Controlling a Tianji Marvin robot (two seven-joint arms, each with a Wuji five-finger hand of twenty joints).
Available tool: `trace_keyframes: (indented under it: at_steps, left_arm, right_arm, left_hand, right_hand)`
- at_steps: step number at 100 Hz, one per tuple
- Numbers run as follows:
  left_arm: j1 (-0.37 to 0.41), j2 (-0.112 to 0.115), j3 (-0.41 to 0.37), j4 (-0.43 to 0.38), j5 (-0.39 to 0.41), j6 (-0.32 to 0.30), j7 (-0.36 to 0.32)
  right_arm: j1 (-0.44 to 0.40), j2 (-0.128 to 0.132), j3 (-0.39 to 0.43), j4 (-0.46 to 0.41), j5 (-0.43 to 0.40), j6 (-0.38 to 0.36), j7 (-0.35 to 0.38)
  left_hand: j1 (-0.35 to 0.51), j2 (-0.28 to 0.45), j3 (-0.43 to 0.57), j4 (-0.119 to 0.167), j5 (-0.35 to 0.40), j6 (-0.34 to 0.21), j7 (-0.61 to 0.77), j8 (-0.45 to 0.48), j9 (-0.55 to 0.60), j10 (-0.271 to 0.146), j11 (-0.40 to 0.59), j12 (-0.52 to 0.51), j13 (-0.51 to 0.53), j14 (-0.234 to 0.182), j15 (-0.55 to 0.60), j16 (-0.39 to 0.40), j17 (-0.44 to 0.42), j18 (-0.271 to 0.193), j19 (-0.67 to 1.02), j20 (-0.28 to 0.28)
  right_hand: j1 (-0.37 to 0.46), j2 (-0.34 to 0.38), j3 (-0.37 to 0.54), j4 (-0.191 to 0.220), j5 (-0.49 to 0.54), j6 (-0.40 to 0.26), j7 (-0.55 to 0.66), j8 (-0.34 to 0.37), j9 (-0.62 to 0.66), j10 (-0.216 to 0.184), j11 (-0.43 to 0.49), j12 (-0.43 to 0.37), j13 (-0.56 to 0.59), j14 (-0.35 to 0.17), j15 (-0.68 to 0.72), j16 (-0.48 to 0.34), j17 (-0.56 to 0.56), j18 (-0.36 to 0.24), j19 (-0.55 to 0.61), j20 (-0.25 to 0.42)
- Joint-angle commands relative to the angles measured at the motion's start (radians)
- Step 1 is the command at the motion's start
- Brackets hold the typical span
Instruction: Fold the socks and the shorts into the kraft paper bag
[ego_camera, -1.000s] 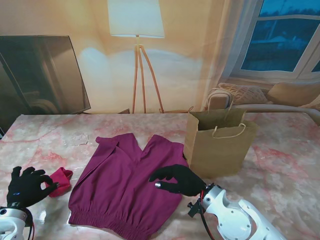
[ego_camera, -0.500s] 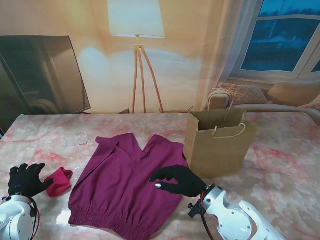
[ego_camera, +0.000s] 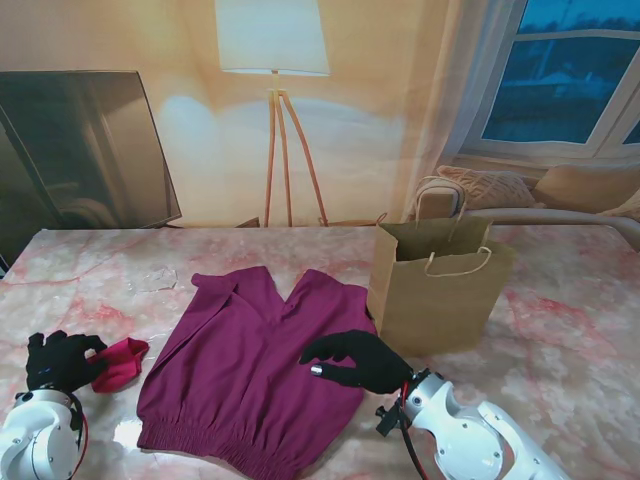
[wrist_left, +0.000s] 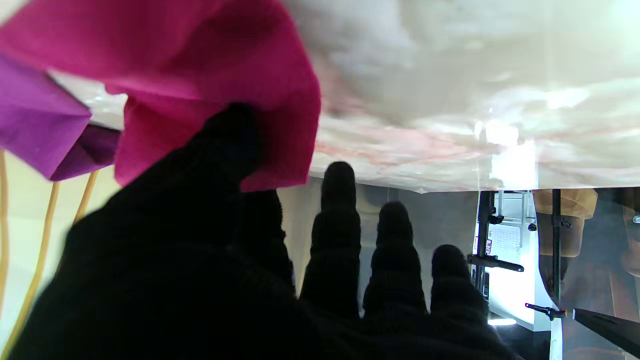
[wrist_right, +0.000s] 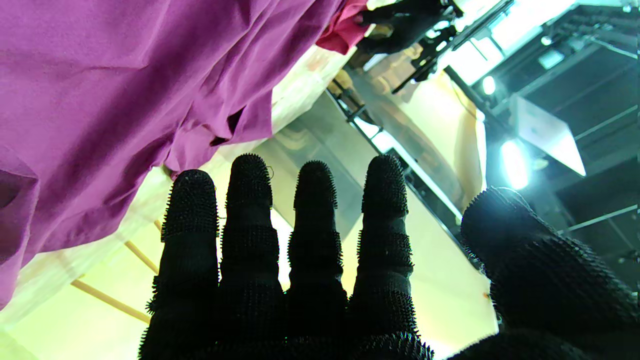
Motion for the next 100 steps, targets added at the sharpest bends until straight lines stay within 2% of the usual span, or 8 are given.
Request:
trace_keyframes:
  at_steps: [1,10,20,33,44,59,79,100]
  left_arm:
    - [0.015,-0.009,-0.007,-0.038,-0.002,-0.018,0.028]
    - [0.04,-0.015,-0.02,-0.094,-0.002,-0.033,0.053]
    - [0.072,-0.018,-0.03,-0.17,0.023,-0.047,0.068]
    - [0.11,-0.021,-0.024,-0.266,0.061,-0.06,0.096]
    - [0.138,-0.023,0.004,-0.341,0.099,-0.055,0.126]
    - [0.171,-0.023,0.056,-0.431,0.131,-0.035,0.137]
    - [0.197,-0.025,0.124,-0.489,0.154,-0.013,0.173]
    - [0.217,-0.031,0.17,-0.498,0.149,-0.014,0.231]
  right_arm:
    - [-0.007,-0.004,-0.001,-0.014,-0.011,0.011,-0.01]
    - [-0.015,-0.007,0.005,-0.029,-0.027,0.023,-0.03]
    - [-0.024,-0.01,0.012,-0.049,-0.045,0.037,-0.048]
    - [-0.04,-0.015,0.018,-0.075,-0.071,0.057,-0.079]
    - [-0.054,-0.019,0.017,-0.097,-0.094,0.073,-0.111]
    - [-0.07,-0.022,0.013,-0.131,-0.141,0.104,-0.145]
    - [-0.055,-0.025,-0.027,-0.148,-0.16,0.144,-0.161]
    - [0.014,-0.038,-0.128,-0.115,-0.155,0.209,-0.187]
  left_hand:
    - [0.042,0.032,-0.015,-0.045,0.005,-0.035,0.043,0.044,0.085,-0.048,0.03,0.002,0.053,-0.024,0.041,0.019,-0.005,-0.021,0.02,0.05]
    - [0.042,0.07,-0.044,-0.052,0.028,0.006,0.014,0.052,0.196,-0.058,0.061,0.016,0.12,-0.023,0.07,0.031,-0.005,-0.026,0.033,0.062]
    - [0.036,0.08,-0.061,-0.054,0.046,0.011,0.003,0.056,0.272,-0.064,0.094,0.035,0.173,-0.014,0.094,0.042,0.005,-0.016,0.048,0.068]
    - [0.016,0.052,-0.055,-0.039,0.088,0.03,-0.017,0.059,0.339,-0.055,0.117,0.075,0.238,-0.004,0.11,0.058,0.007,0.013,0.114,0.064]
    - [0.001,0.02,-0.03,-0.045,0.117,0.052,-0.007,0.028,0.378,-0.041,0.125,0.111,0.285,0.006,0.127,0.076,0.01,0.035,0.192,0.028]
    - [0.0,0.004,-0.035,-0.044,0.146,0.075,0.007,0.013,0.417,-0.031,0.142,0.115,0.331,0.016,0.159,0.101,0.017,0.055,0.248,0.018]
    - [-0.001,-0.002,-0.033,-0.042,0.152,0.082,0.011,0.011,0.426,-0.025,0.146,0.126,0.349,0.022,0.168,0.116,0.015,0.066,0.283,0.003]
    - [0.004,-0.008,-0.03,-0.041,0.154,0.087,0.012,0.011,0.43,-0.019,0.147,0.137,0.36,0.026,0.174,0.126,0.012,0.072,0.303,-0.011]
  right_hand:
    - [0.003,0.028,-0.016,0.04,-0.002,-0.007,0.008,0.005,0.01,0.003,0.013,0.013,0.021,0.009,0.02,0.028,-0.003,0.005,0.039,0.036]
    - [0.004,0.022,-0.01,0.04,-0.008,-0.002,0.005,0.004,0.013,0.003,0.017,0.014,0.023,0.006,0.021,0.028,-0.001,0.004,0.039,0.036]
    - [0.005,0.007,0.004,0.041,-0.015,0.009,0.001,0.001,0.013,0.003,0.019,0.015,0.023,0.004,0.02,0.027,0.0,0.002,0.04,0.035]
    - [0.003,-0.038,0.044,0.039,-0.043,0.021,-0.013,-0.005,0.002,0.002,0.017,0.015,0.018,-0.004,0.014,0.022,-0.002,-0.005,0.034,0.03]
    - [0.007,-0.102,0.091,0.028,-0.083,0.045,-0.032,-0.014,-0.027,0.001,0.01,0.013,-0.002,-0.014,-0.002,0.01,-0.013,-0.018,0.013,0.02]
    - [-0.003,-0.177,0.127,0.013,-0.162,0.083,-0.066,-0.03,-0.102,0.002,-0.012,0.007,-0.056,-0.037,-0.039,-0.016,-0.037,-0.042,-0.032,0.003]
    - [0.027,-0.284,0.12,-0.03,-0.282,0.152,-0.12,-0.064,-0.246,0.018,-0.034,0.0,-0.161,-0.036,-0.082,-0.054,-0.1,-0.056,-0.118,-0.013]
    - [0.031,-0.37,0.148,-0.058,-0.417,0.225,-0.185,-0.108,-0.421,0.04,-0.038,-0.005,-0.305,0.004,-0.111,-0.092,-0.192,-0.04,-0.206,-0.011]
